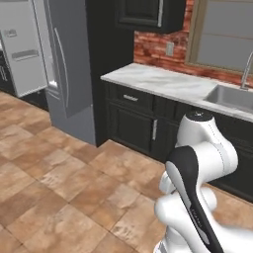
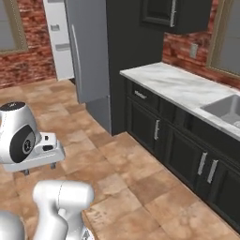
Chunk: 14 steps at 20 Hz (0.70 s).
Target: Retrieve the sausage and cheese from the fridge and place them on the cutting board on the counter.
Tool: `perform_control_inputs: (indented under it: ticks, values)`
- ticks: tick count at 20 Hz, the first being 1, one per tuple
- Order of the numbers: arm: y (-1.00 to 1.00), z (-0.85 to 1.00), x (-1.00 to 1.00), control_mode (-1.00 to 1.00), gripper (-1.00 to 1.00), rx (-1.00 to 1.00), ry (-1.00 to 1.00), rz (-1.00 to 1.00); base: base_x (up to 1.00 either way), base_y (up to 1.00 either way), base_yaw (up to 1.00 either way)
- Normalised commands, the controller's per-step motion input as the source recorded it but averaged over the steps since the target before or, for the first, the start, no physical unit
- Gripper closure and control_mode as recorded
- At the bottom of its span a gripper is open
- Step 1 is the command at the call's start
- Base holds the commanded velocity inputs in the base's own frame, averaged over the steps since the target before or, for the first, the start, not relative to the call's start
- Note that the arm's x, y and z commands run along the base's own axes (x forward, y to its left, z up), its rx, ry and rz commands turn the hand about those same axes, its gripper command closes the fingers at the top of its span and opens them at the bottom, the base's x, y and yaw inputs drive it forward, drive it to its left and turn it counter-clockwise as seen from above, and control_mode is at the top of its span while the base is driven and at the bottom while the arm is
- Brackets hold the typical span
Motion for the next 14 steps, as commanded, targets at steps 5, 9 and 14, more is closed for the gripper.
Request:
perform_control_inputs:
  ticks: [5, 9, 14]
  values:
    - [0.0, 0.0, 0.0, 1.0, -1.0, 0.0, 0.0, 0.0, 1.0, 1.0, -0.02]
    - [0.0, 0.0, 0.0, 1.0, -1.0, 0.0, 0.0, 0.0, 1.0, 1.0, -0.04]
    - [0.0, 0.0, 0.0, 1.0, -1.0, 0.0, 0.0, 0.0, 1.0, 1.0, -0.06]
